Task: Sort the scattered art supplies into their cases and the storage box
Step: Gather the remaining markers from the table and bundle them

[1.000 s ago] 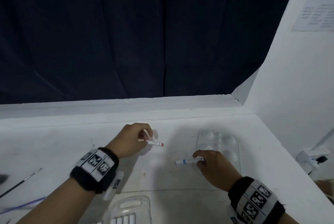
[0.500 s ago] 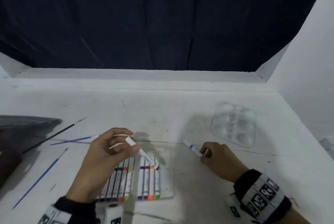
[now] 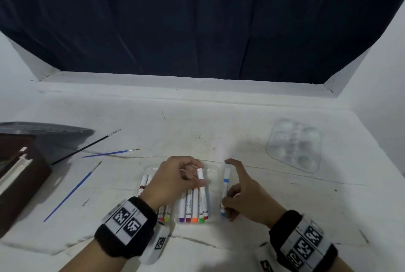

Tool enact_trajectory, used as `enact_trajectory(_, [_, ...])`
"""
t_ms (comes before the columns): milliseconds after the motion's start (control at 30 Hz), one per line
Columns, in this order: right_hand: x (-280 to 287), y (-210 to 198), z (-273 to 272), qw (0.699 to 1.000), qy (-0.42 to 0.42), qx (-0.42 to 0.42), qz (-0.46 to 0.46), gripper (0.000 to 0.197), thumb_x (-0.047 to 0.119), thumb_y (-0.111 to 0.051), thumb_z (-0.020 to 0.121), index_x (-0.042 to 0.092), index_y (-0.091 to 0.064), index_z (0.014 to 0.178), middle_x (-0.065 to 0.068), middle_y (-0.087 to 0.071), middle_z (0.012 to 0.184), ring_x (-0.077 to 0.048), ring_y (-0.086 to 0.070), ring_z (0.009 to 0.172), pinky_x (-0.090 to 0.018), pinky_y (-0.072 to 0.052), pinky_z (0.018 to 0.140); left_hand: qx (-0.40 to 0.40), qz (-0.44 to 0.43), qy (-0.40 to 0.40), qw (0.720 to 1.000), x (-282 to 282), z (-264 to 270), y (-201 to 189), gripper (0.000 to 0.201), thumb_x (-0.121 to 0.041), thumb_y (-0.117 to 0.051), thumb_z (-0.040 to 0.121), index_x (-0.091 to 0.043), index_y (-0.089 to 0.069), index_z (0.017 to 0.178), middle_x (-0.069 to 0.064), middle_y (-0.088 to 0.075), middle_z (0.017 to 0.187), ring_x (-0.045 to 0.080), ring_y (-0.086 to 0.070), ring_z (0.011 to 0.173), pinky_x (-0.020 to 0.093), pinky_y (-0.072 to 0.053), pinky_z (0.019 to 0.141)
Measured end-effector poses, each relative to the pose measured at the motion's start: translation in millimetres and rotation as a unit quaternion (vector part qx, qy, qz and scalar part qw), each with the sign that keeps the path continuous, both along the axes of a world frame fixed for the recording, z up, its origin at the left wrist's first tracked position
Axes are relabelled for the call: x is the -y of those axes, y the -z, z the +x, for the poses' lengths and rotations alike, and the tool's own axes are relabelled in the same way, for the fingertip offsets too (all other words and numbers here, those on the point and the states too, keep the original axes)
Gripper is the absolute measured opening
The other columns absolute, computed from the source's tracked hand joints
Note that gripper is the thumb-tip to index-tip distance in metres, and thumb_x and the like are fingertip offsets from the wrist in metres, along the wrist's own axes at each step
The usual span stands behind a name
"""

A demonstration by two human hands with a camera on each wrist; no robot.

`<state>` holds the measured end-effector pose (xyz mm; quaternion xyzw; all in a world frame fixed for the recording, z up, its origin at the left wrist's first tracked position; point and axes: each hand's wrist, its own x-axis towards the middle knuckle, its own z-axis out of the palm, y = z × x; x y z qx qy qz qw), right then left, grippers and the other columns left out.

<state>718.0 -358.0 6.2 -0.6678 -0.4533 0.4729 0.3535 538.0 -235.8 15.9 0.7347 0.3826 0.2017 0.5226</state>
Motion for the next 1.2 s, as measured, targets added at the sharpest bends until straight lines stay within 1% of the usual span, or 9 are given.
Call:
enact_trajectory(100, [-5, -4, 1, 0.998, -0.023, 0.055, 0.009, 0.071, 0.003, -0.069, 0.080, 0.036, -0.031, 0.130, -0.013, -0.072, 0.072, -0.022, -0.068, 0.059, -0.039, -0.062, 0.066, -0.067, 0.064, 0.027, 0.995, -2, 9, 5, 0.028, -0.025, -0.090, 0.070, -0.025, -0.074, 0.093, -0.008, -0.066, 0.070, 0.010, -0.066, 0.065, 0.026, -0.058, 0.072])
enact_trajectory(200, [-8, -5, 3, 0.995, -0.040, 0.082, 0.029, 0.069, 0.007, -0.073, 0.081, 0.037, -0.033, 0.128, -0.009, -0.073, 0.075, -0.016, -0.068, 0.060, -0.033, -0.061, 0.063, -0.127, 0.119, 0.064, 0.983, -1, 14, 7, 0.036, -0.031, -0.088, 0.073, -0.023, -0.073, 0.106, -0.007, -0.070, 0.083, 0.007, -0.069, 0.076, 0.027, -0.058, 0.077])
enact_trajectory(367, [-12, -5, 3, 0.990, -0.062, 0.119, 0.042, 0.070, 0.014, -0.076, 0.080, 0.037, -0.034, 0.129, 0.000, -0.071, 0.077, -0.007, -0.067, 0.064, -0.019, -0.054, 0.059, -0.267, 0.227, 0.151, 0.924, 5, 15, 4, 0.059, -0.046, -0.074, 0.084, -0.026, -0.056, 0.136, -0.005, -0.055, 0.116, 0.012, -0.049, 0.106, 0.030, -0.045, 0.096])
enact_trajectory(500, [-18, -7, 3, 0.985, -0.085, 0.140, 0.052, 0.069, 0.017, -0.078, 0.079, 0.035, -0.034, 0.130, 0.007, -0.068, 0.076, 0.000, -0.065, 0.066, -0.018, -0.053, 0.062, -0.342, 0.257, 0.170, 0.888, 6, 15, 7, 0.080, -0.059, -0.073, 0.078, -0.032, -0.043, 0.147, -0.007, -0.047, 0.126, 0.014, -0.039, 0.114, 0.039, -0.036, 0.102])
enact_trajectory(600, [-21, -9, 3, 0.982, -0.103, 0.148, 0.052, 0.069, 0.016, -0.080, 0.078, 0.035, -0.035, 0.127, 0.008, -0.066, 0.074, 0.003, -0.062, 0.062, -0.014, -0.049, 0.060, -0.362, 0.269, 0.163, 0.877, 8, 16, 6, 0.081, -0.061, -0.073, 0.077, -0.035, -0.041, 0.147, -0.009, -0.045, 0.130, 0.015, -0.038, 0.119, 0.039, -0.032, 0.101])
enact_trajectory(767, [-24, -3, 7, 0.975, -0.104, 0.186, 0.060, 0.060, 0.016, -0.086, 0.071, 0.032, -0.047, 0.114, 0.000, -0.071, 0.088, -0.006, -0.063, 0.070, -0.019, -0.053, 0.065, -0.382, 0.300, 0.155, 0.860, 12, 21, 2, 0.077, -0.058, -0.076, 0.075, -0.033, -0.045, 0.140, -0.007, -0.050, 0.132, 0.017, -0.043, 0.122, 0.040, -0.033, 0.104])
enact_trajectory(933, [-23, -3, 4, 0.961, -0.099, 0.250, 0.061, 0.057, 0.026, -0.086, 0.070, 0.029, -0.052, 0.115, 0.013, -0.060, 0.092, -0.001, -0.051, 0.075, -0.010, -0.040, 0.064, -0.386, 0.297, 0.157, 0.859, 11, 21, 0, 0.078, -0.059, -0.077, 0.073, -0.033, -0.048, 0.140, -0.008, -0.052, 0.130, 0.016, -0.045, 0.120, 0.042, -0.036, 0.106])
enact_trajectory(1100, [-25, -11, 2, 0.922, -0.144, 0.357, 0.046, 0.060, 0.043, -0.079, 0.076, 0.023, -0.055, 0.128, 0.005, -0.048, 0.108, -0.010, -0.039, 0.097, -0.024, -0.029, 0.082, -0.378, 0.297, 0.155, 0.863, 10, 20, 1, 0.077, -0.057, -0.078, 0.072, -0.032, -0.049, 0.139, -0.009, -0.052, 0.128, 0.015, -0.045, 0.118, 0.040, -0.037, 0.105])
enact_trajectory(1200, [-26, -8, -1, 0.908, -0.162, 0.385, 0.011, 0.062, 0.049, -0.076, 0.078, 0.023, -0.053, 0.130, 0.001, -0.051, 0.119, -0.014, -0.043, 0.108, -0.027, -0.035, 0.092, -0.373, 0.298, 0.151, 0.866, 11, 19, 2, 0.076, -0.057, -0.078, 0.073, -0.032, -0.048, 0.139, -0.009, -0.052, 0.130, 0.015, -0.045, 0.120, 0.040, -0.038, 0.105])
